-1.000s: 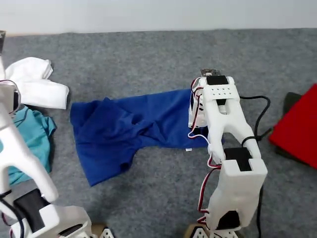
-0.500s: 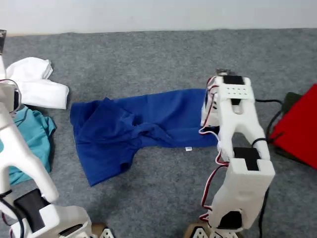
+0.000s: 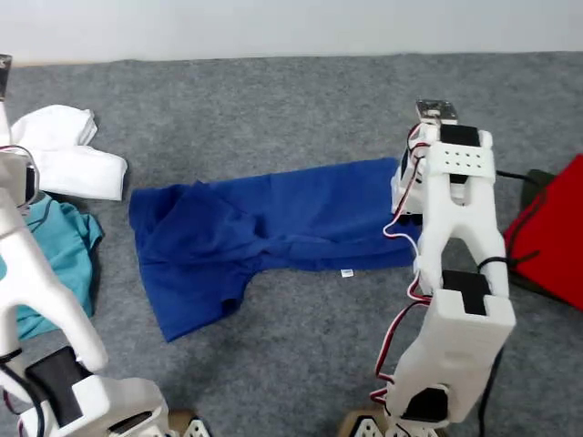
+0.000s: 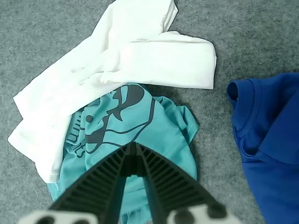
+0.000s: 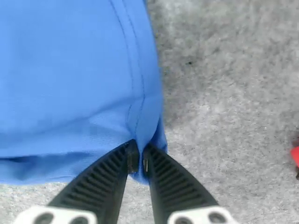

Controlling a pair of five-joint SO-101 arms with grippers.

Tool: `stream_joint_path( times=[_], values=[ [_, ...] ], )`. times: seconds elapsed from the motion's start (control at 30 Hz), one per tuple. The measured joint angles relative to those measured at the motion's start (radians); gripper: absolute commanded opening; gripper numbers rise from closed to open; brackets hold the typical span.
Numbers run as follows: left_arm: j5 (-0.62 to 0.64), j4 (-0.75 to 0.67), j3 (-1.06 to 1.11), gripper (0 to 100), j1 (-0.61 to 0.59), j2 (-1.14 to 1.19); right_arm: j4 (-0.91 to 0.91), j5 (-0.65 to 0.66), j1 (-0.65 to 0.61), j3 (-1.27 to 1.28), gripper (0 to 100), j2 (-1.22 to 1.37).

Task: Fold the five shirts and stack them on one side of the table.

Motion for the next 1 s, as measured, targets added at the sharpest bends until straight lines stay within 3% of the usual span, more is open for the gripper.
stream_joint_path(
  times=[0.2,0.33,0.4,0.7,0.97,1.0],
  values=[
    [0.0,0.0,0.0,0,0.0,0.0,0.009,0.003,-0.008,0.0,3.6,0.0],
    [0.0,0.0,0.0,1,0.0,0.0,0.038,0.005,-0.017,0.0,23.4,0.0],
    [0.0,0.0,0.0,1,0.0,0.0,0.074,0.003,-0.012,0.0,27.4,0.0],
    [0.0,0.0,0.0,1,0.011,0.0,0.269,-0.009,-0.077,-0.261,26.6,0.0],
    [0.0,0.035,0.028,1,0.074,0.0,0.272,-0.015,-0.321,-0.342,0.2,0.011],
    [0.0,0.038,0.049,1,0.086,0.0,0.272,-0.015,-0.342,-0.342,1.1,0.028]
  ],
)
